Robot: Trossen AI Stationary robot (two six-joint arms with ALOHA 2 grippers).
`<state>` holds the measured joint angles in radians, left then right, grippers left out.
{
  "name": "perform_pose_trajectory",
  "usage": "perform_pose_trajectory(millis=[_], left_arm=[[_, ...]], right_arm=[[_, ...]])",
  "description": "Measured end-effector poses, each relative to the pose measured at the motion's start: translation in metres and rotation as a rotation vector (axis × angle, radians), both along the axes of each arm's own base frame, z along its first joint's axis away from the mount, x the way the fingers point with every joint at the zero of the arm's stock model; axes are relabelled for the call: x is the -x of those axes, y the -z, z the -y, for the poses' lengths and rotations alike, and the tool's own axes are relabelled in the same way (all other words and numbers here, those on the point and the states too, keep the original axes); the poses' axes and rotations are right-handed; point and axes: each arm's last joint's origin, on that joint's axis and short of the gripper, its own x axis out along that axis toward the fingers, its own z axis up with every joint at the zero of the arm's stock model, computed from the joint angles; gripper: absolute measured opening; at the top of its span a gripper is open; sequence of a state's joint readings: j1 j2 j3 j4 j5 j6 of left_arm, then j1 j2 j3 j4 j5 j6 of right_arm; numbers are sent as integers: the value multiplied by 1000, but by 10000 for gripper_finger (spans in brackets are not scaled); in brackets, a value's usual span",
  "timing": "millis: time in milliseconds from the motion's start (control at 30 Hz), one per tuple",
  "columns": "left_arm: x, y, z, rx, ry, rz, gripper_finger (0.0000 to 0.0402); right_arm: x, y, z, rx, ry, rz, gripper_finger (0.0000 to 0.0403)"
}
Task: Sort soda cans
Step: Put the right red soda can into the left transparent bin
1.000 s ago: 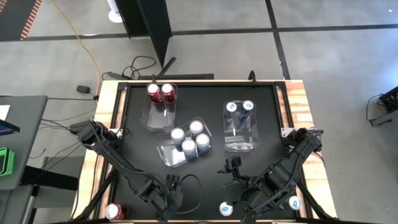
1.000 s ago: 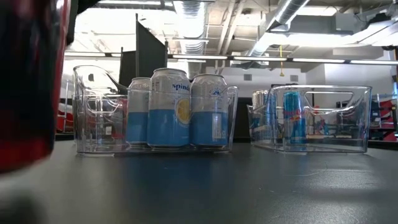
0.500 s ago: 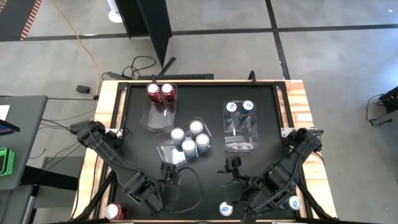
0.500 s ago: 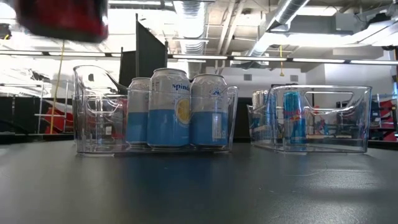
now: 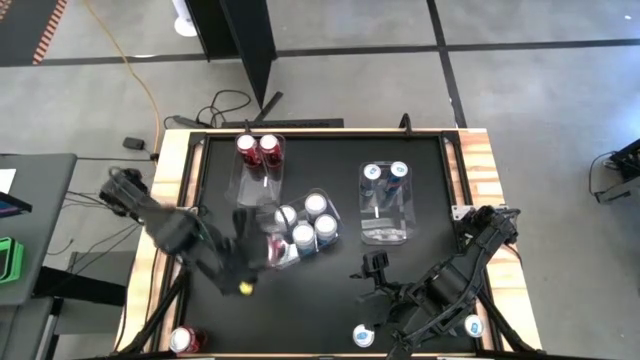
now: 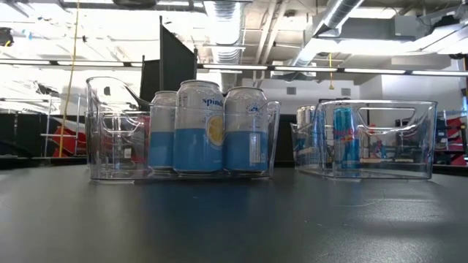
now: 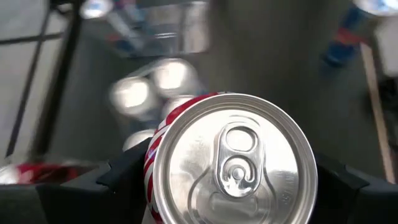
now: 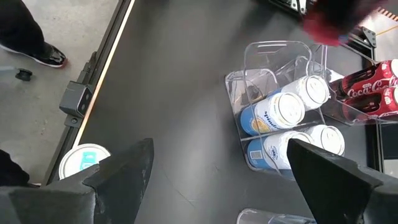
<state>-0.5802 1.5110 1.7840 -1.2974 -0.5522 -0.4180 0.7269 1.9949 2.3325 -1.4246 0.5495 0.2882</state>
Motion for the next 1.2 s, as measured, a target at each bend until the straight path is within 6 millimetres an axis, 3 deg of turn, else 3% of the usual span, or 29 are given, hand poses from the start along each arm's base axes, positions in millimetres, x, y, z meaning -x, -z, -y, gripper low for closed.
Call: perform_pose_trajectory(millis=[300, 633, 767, 900, 1200], left_arm=[[16, -27, -94, 1, -280, 47, 303], [0, -17, -188, 55, -479, -41, 303], [-7, 5, -221, 121, -513, -32, 303], [-10, 42, -247, 161, -544, -76, 303], [-10, 117, -276, 222, -536, -101, 303]], right_arm=[[0, 0, 0, -2, 0, 3, 388], [2, 0, -2, 7, -11, -4, 388], [6, 0, -6, 10, -28, -5, 388], [10, 0, -11, 11, -45, -6, 388], [21, 0, -23, 4, -78, -4, 388]])
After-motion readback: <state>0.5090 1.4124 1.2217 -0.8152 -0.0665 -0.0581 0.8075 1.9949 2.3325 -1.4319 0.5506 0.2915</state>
